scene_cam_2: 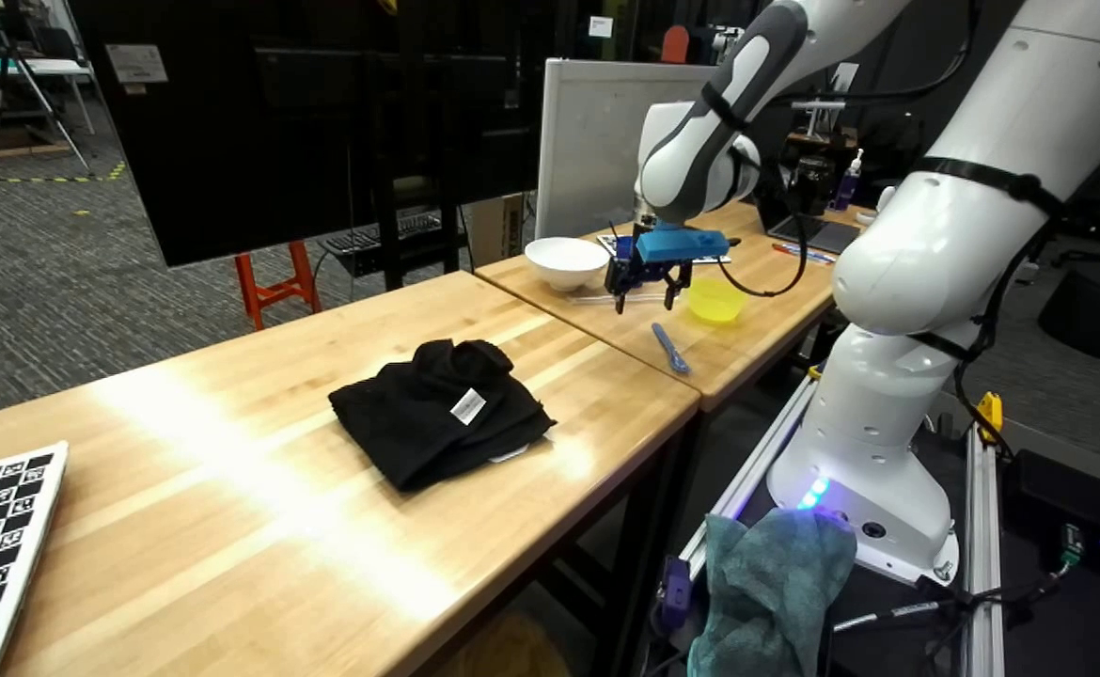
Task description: Move the blue object to the left.
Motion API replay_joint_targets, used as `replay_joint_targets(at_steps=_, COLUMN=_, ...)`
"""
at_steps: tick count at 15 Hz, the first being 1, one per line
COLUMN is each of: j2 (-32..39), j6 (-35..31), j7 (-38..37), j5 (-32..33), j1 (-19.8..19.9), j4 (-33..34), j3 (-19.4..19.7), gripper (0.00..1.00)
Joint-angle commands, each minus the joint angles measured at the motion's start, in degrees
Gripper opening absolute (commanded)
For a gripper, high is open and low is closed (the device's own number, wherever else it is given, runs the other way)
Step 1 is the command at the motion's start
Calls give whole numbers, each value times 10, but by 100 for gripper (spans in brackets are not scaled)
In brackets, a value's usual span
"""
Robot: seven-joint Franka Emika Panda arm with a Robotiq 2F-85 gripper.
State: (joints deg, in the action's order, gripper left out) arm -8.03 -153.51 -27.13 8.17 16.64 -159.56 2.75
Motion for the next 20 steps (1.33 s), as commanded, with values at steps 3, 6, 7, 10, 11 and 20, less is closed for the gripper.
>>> replay_joint_targets(at_steps=3, j2=28, j6=79, j7=44, j5=-144, j1=-44, j4=2, j3=30, gripper=100)
replay_joint_targets(at_steps=6, j2=22, j6=138, j7=4, j5=-138, j1=-45, j4=5, j3=34, gripper=100)
replay_joint_targets(at_steps=7, j2=22, j6=153, j7=-9, j5=-133, j1=-44, j4=6, j3=35, gripper=100)
replay_joint_targets(at_steps=10, j2=29, j6=183, j7=-32, j5=-132, j1=-43, j4=8, j3=38, gripper=100)
replay_joint_targets(at_steps=11, j2=33, j6=185, j7=-43, j5=-127, j1=-42, j4=8, j3=38, gripper=100)
replay_joint_targets(at_steps=20, j2=88, j6=90, j7=-44, j5=-88, j1=-42, j4=7, j3=49, gripper=100)
